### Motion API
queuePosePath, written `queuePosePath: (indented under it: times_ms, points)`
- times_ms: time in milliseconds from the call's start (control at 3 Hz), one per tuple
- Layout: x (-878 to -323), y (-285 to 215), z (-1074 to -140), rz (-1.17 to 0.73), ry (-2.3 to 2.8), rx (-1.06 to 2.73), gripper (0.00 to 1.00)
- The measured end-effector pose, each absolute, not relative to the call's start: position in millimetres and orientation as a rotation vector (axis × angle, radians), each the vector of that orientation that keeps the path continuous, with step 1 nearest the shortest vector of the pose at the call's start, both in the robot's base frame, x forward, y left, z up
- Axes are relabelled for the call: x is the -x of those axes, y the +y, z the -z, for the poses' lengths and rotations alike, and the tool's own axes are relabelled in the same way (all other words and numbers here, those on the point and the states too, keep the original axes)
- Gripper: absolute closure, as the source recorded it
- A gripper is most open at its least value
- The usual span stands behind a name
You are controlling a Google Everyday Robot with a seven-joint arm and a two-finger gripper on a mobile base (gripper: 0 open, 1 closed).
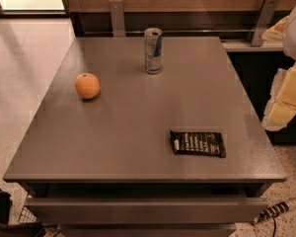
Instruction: Knock redbull can over
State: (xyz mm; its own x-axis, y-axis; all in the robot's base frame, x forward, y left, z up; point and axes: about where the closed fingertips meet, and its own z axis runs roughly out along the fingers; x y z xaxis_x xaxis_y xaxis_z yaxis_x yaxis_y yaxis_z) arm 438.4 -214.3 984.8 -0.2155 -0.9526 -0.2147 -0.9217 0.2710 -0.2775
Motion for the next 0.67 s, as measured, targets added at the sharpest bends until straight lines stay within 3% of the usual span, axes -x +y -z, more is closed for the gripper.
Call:
queuePosePath:
  times_ms: [667]
  points:
    - [-452, -217, -986, 0.12, 2.181, 1.655, 0.0]
